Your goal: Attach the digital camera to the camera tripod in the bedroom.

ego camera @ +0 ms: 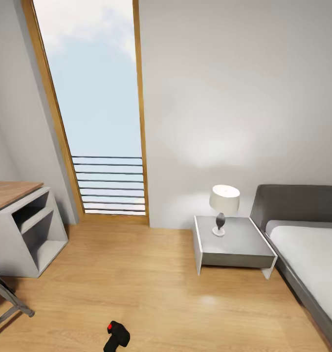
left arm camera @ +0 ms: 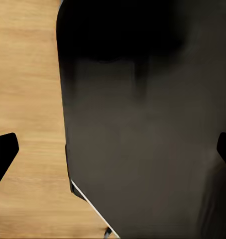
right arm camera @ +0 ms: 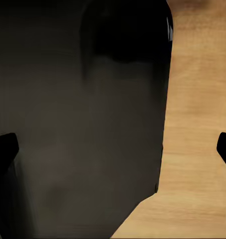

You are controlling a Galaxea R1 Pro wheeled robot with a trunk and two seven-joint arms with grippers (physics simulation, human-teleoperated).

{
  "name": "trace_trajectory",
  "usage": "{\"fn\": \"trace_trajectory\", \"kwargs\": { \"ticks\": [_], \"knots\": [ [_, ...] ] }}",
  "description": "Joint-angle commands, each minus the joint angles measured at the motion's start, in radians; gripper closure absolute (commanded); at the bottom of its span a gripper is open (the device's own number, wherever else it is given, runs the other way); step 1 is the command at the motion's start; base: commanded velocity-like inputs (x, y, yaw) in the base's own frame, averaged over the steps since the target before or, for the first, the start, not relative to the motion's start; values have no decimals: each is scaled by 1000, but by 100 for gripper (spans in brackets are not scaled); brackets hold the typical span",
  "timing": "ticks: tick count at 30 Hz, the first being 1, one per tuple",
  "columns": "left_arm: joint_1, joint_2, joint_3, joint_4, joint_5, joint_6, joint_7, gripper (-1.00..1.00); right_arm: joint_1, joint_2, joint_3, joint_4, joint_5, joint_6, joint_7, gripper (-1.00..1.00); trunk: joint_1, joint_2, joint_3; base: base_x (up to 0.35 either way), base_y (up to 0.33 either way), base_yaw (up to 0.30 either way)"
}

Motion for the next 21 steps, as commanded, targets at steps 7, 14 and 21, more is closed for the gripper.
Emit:
{"fn": "trace_trajectory", "kwargs": {
  "ticks": [7, 14, 21],
  "knots": [
    [-6, -17, 0, -18, 0, 1, -3, -100, -5, -39, 2, -5, 1, -7, 0, -100, 0, 0, 0, 0, 0, 0],
    [-8, -18, 0, -19, 0, 2, -3, -100, -5, -59, 1, -15, -1, -44, -1, -100, 0, 0, 0, 0, 0, 0],
    [-7, -18, 0, -20, 0, 2, -3, -100, -5, -60, 0, -15, -1, -83, 1, -100, 0, 0, 0, 12, -1, 0]
  ]
}}
